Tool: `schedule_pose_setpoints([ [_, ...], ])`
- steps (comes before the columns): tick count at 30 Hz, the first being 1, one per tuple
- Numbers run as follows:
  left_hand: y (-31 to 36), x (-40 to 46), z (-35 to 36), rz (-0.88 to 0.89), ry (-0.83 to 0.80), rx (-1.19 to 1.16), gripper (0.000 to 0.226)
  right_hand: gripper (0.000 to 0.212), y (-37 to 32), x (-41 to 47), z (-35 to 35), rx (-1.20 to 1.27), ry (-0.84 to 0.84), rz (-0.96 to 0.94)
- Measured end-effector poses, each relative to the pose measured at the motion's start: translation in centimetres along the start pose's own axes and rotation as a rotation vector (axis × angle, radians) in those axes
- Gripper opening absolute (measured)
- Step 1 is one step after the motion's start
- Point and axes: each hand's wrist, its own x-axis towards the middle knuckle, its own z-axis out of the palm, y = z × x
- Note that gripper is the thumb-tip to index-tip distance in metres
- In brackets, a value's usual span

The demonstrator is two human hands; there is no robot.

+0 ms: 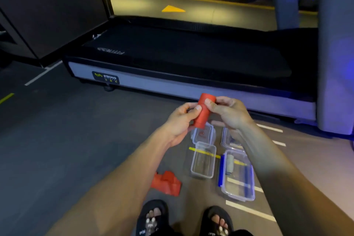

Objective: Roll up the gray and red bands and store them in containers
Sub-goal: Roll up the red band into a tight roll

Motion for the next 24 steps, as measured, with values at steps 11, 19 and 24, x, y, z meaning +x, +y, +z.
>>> schedule_pose_setpoints([
  [11, -19.3, 7.1, -4.2, -0.242, 0.117, 0.151, 0.013, 0.017, 19.0, 7.7, 0.3, 0.046, 0.116, 0.354],
  [19, -27.6, 10.2, -6.1, -0.305, 0.074, 0.466, 0.012, 0.045, 29.8, 10.9, -0.6, -0.117, 0.253, 0.475],
  [24, -28.6, 12.1, -8.2, -0.273, 0.279, 0.736, 0.019, 0.033, 30.6, 14.4, 0.0, -0.532, 0.233, 0.376],
])
